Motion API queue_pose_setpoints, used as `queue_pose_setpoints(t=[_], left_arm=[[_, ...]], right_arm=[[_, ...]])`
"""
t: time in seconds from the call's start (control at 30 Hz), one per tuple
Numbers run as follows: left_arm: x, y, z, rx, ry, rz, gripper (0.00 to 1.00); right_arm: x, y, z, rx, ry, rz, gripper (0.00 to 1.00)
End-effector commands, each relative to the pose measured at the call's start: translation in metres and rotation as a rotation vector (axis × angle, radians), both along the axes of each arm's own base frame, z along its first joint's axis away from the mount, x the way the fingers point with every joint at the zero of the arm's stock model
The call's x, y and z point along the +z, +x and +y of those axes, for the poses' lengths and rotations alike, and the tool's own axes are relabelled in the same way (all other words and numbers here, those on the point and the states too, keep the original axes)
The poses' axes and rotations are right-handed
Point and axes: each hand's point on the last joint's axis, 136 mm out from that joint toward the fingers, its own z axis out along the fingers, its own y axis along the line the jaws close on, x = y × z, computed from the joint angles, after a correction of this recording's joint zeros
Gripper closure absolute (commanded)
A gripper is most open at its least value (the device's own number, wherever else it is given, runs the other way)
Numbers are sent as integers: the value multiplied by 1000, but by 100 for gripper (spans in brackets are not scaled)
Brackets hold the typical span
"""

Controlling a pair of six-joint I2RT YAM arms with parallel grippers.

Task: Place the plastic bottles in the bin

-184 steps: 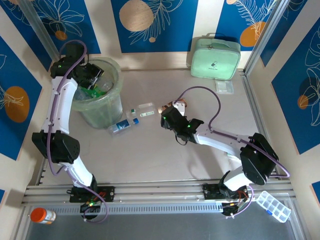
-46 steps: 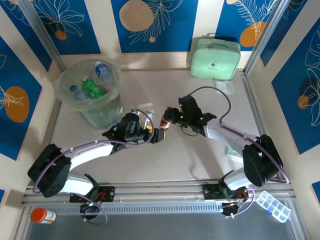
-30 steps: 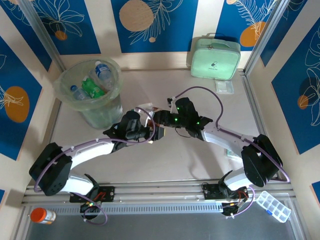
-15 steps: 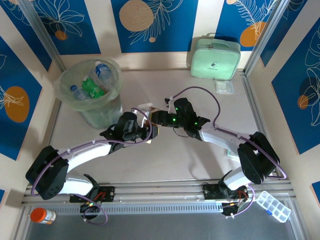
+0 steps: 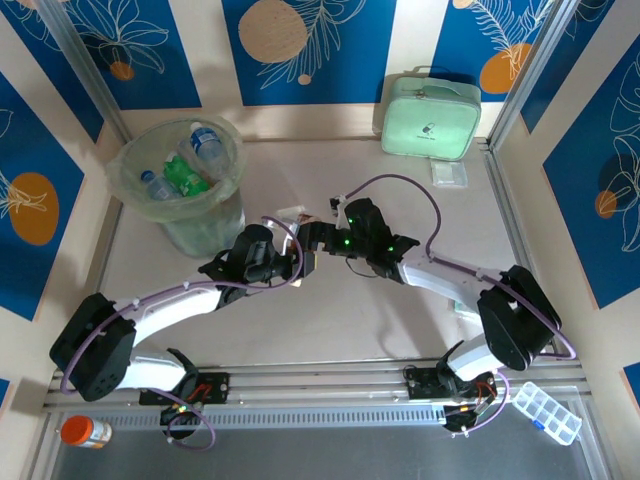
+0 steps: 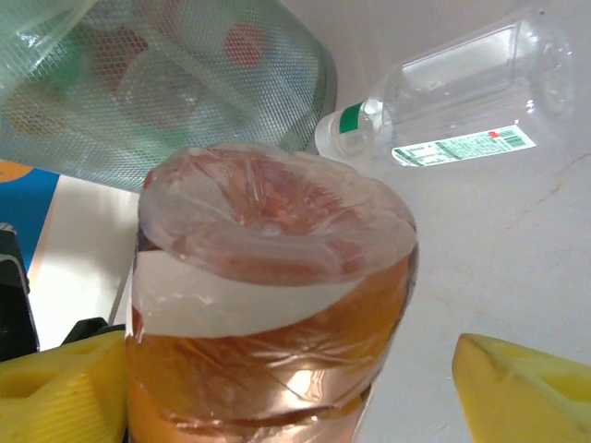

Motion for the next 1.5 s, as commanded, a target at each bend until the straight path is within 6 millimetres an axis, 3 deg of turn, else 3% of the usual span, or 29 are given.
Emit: queue_pose_setpoints(t=[0.0, 0.3, 0.43, 0.5, 0.63, 0.97, 1.1, 1.27, 1.47], left_arm=[[18, 6, 6, 28, -19, -65, 57], [17, 11, 17, 117, -8, -32, 59], [32, 13, 23, 152, 1, -24, 60], [49, 13, 33, 205, 15, -17, 61], [97, 10, 61, 321, 20, -46, 63], [228, 5, 159, 736, 100, -110, 58], [264, 15, 191, 848, 38, -94, 58], [275, 45, 221, 946, -29, -35, 59], [248, 89, 243, 1013, -56, 127, 60]], right_arm=[[3, 3, -24, -101, -26, -26, 12], [57, -20, -51, -106, 118, -298, 13], [56, -14, -74, -214, 57, -315, 16], [47, -7, -89, -294, 4, -292, 18], [35, 2, -98, -349, -71, -265, 20], [14, 8, -79, -302, -148, -225, 21], [4, 12, -72, -280, -184, -213, 21], [-8, 17, -62, -258, -221, -177, 21], [-16, 17, -52, -232, -258, -157, 21]])
